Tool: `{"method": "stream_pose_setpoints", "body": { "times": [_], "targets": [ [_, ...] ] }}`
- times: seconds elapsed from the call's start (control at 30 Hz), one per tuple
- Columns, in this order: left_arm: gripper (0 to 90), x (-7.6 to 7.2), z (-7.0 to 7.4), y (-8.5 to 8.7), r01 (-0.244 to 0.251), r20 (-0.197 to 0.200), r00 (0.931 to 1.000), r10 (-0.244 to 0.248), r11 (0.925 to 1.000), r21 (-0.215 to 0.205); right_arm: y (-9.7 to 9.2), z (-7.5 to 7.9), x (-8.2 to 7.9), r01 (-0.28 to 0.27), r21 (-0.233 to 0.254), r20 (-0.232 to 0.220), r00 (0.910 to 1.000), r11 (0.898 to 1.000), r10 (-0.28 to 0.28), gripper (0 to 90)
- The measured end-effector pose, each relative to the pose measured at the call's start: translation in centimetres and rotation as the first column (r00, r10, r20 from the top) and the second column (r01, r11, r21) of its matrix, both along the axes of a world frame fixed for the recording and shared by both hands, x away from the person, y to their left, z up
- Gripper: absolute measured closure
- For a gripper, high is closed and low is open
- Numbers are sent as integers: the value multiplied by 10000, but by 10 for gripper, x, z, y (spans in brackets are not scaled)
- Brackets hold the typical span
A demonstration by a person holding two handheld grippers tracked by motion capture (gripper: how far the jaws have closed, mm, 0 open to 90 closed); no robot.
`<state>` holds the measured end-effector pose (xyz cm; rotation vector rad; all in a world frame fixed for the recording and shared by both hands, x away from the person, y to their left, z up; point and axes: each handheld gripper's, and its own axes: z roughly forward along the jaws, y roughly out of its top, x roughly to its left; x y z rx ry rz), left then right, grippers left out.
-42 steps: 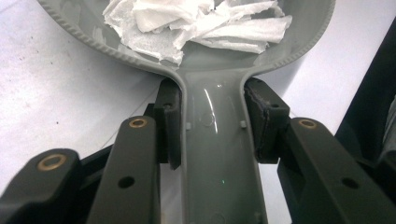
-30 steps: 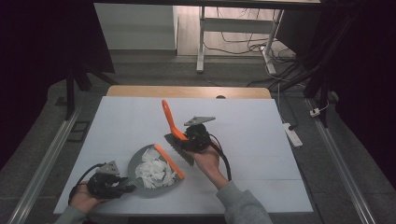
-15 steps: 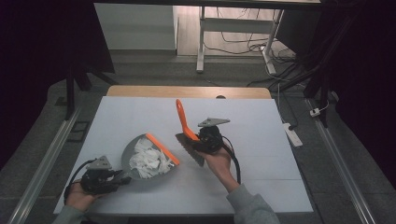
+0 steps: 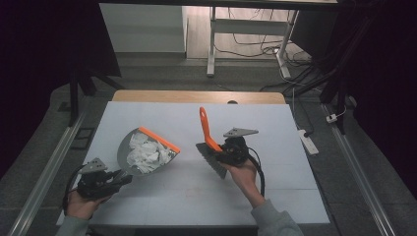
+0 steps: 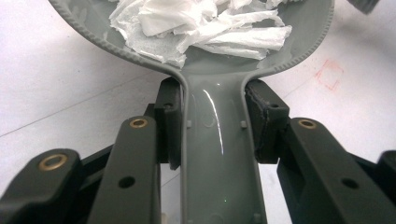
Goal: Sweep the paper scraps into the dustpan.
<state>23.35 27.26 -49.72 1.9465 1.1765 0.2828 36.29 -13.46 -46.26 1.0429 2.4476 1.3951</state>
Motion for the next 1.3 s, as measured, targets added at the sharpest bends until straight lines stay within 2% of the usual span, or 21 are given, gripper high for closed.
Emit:
{"method": "stream_pose_setpoints", "body": {
  "times": [0.5,0.67,1.07,1.3],
  "targets": [
    [615,1,4,-7,-541,93,9985,541,9985,24,-41,-3,-11,161,191,-23,9999,9997,-161,699],
    [615,1,4,-8,-544,109,9985,544,9985,47,-51,-2,-15,227,212,-5,9997,9995,-227,699],
    [615,2,6,-15,-769,205,9968,768,9970,33,-71,-3,-25,130,29,-110,9999,9999,-130,699],
    [615,2,6,-21,-1125,256,9933,1127,9936,-66,-80,-4,-28,-43,-12,-253,9997,10000,43,699]
  ]
}}
